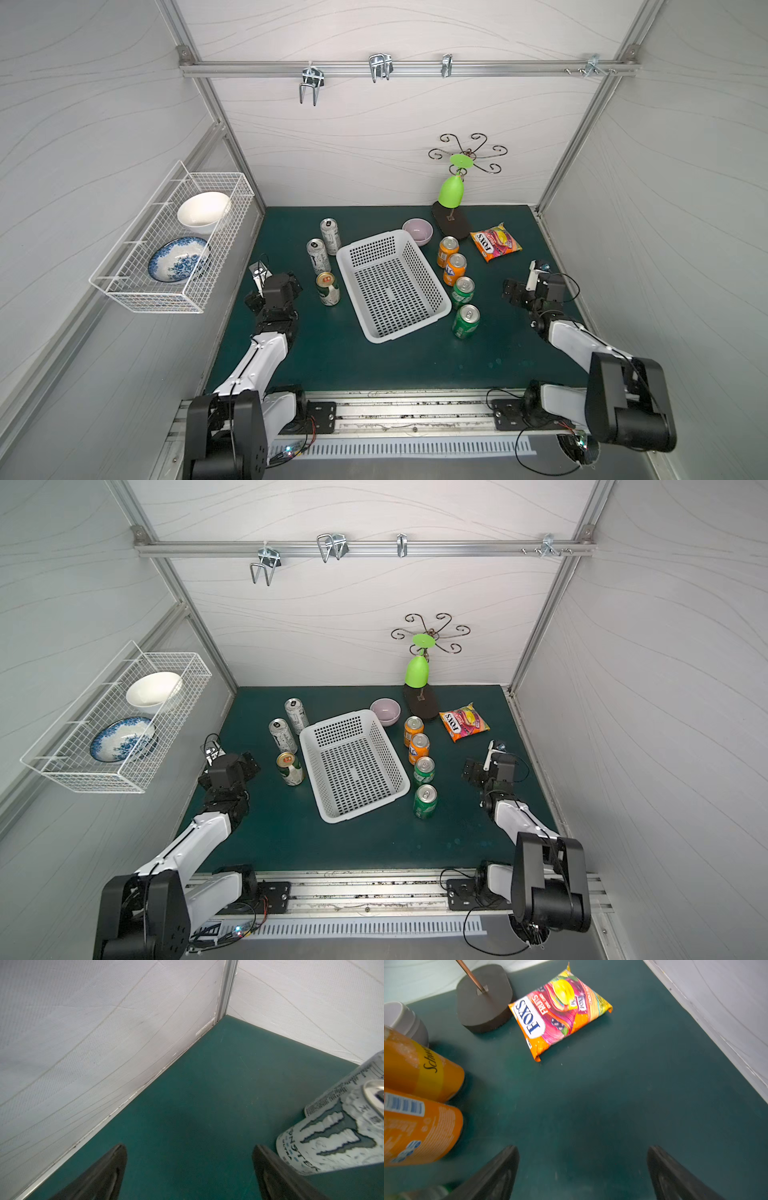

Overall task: Take out the drinks from the basket
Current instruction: Reset both arms

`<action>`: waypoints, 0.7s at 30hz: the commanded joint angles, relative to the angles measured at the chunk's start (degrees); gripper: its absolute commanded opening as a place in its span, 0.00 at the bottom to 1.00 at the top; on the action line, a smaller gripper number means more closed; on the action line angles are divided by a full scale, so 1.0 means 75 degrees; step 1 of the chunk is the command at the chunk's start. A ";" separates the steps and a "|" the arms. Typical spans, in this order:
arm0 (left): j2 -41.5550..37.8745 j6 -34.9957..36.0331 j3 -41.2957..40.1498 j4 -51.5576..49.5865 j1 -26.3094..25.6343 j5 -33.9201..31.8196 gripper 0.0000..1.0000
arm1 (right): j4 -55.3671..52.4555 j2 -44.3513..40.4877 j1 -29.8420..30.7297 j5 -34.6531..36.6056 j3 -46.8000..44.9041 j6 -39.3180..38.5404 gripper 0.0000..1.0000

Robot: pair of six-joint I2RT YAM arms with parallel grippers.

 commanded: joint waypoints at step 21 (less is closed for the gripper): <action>0.0907 0.0115 -0.0598 0.2727 0.0071 0.2915 0.98 | 0.3114 0.2108 0.0815 -0.0551 0.0267 -0.0832 0.99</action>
